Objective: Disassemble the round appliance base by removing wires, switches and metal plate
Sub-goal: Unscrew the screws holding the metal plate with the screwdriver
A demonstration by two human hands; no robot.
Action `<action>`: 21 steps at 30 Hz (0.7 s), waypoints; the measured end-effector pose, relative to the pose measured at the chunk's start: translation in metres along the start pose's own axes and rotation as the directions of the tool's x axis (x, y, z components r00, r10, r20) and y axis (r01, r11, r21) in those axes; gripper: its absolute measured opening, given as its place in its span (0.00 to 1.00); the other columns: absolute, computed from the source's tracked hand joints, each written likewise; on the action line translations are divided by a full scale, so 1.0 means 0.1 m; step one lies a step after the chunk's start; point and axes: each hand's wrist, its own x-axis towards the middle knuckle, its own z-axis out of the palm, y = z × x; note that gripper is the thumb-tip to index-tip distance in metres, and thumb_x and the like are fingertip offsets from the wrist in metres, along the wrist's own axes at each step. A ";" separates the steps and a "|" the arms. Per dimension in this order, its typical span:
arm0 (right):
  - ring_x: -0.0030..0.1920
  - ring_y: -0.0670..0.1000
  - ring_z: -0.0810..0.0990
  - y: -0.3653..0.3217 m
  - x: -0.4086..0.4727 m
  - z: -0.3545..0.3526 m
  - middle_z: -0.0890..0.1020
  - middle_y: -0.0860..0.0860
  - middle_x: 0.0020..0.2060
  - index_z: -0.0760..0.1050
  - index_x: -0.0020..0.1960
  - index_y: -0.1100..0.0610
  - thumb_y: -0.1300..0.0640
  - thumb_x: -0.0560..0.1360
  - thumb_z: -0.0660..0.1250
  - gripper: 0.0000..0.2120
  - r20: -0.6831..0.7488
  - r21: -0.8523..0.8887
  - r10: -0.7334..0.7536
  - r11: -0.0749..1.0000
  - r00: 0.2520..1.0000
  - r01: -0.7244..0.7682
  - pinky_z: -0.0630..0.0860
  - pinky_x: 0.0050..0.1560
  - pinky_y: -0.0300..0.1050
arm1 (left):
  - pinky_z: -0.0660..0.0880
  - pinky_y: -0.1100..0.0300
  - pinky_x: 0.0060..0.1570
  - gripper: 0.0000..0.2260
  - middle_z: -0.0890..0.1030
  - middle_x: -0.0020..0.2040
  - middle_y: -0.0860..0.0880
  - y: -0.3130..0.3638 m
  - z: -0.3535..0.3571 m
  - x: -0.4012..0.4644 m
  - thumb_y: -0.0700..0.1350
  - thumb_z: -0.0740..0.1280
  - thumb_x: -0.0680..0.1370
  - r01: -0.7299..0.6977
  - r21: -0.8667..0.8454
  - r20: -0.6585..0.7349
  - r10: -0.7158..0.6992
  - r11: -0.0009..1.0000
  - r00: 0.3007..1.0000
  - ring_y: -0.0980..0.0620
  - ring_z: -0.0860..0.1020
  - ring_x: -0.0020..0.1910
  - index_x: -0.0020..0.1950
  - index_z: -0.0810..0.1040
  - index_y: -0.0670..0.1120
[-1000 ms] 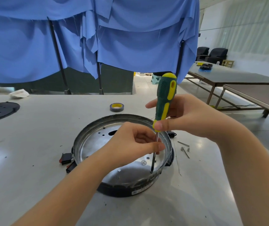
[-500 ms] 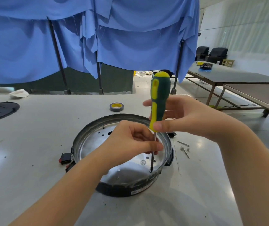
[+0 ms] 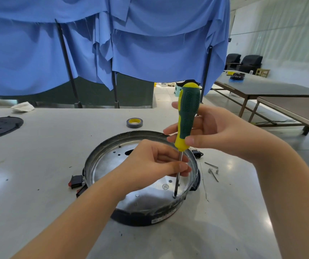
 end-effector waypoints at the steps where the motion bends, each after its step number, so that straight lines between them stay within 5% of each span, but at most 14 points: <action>1: 0.53 0.51 0.84 0.00 0.00 0.00 0.85 0.51 0.52 0.69 0.66 0.51 0.65 0.68 0.72 0.29 -0.004 -0.015 0.008 1.000 1.000 -0.008 0.79 0.48 0.38 | 0.79 0.64 0.42 0.05 0.86 0.40 0.43 0.00 0.00 0.00 0.33 0.74 0.71 -0.004 -0.005 -0.021 0.004 1.000 1.000 0.48 0.86 0.42 0.44 0.85 0.41; 4: 0.49 0.48 0.84 0.00 0.03 0.03 0.85 0.49 0.48 0.74 0.63 0.46 0.55 0.64 0.76 0.28 -0.051 -0.133 0.018 0.991 0.999 -0.025 0.80 0.48 0.38 | 0.78 0.66 0.37 0.08 0.85 0.35 0.45 -0.01 0.00 0.02 0.33 0.77 0.67 -0.050 0.046 -0.082 0.053 0.998 0.995 0.50 0.85 0.36 0.35 0.84 0.46; 8: 0.45 0.50 0.85 0.00 0.06 0.07 0.84 0.51 0.44 0.79 0.56 0.46 0.54 0.63 0.77 0.23 -0.109 -0.188 -0.011 0.982 0.994 -0.010 0.80 0.47 0.37 | 0.77 0.67 0.37 0.11 0.83 0.32 0.48 -0.03 0.01 0.04 0.35 0.80 0.63 -0.078 0.092 -0.107 0.088 0.993 0.990 0.53 0.83 0.33 0.32 0.81 0.47; 17: 0.51 0.52 0.85 -0.01 0.02 0.04 0.86 0.52 0.49 0.71 0.63 0.49 0.71 0.70 0.69 0.27 -0.061 -0.045 -0.038 0.998 0.997 0.035 0.80 0.49 0.40 | 0.80 0.63 0.46 0.07 0.87 0.42 0.46 0.03 0.01 0.00 0.34 0.73 0.73 -0.023 0.051 0.003 0.023 0.998 1.000 0.49 0.86 0.44 0.49 0.84 0.42; 21: 0.53 0.53 0.84 -0.01 0.02 0.02 0.85 0.52 0.51 0.69 0.65 0.47 0.69 0.71 0.71 0.29 -0.032 -0.023 -0.028 0.999 0.999 0.027 0.80 0.51 0.41 | 0.80 0.62 0.47 0.07 0.87 0.44 0.46 0.04 -0.02 -0.02 0.34 0.69 0.76 0.032 0.016 0.049 -0.033 0.999 0.998 0.49 0.85 0.46 0.52 0.83 0.41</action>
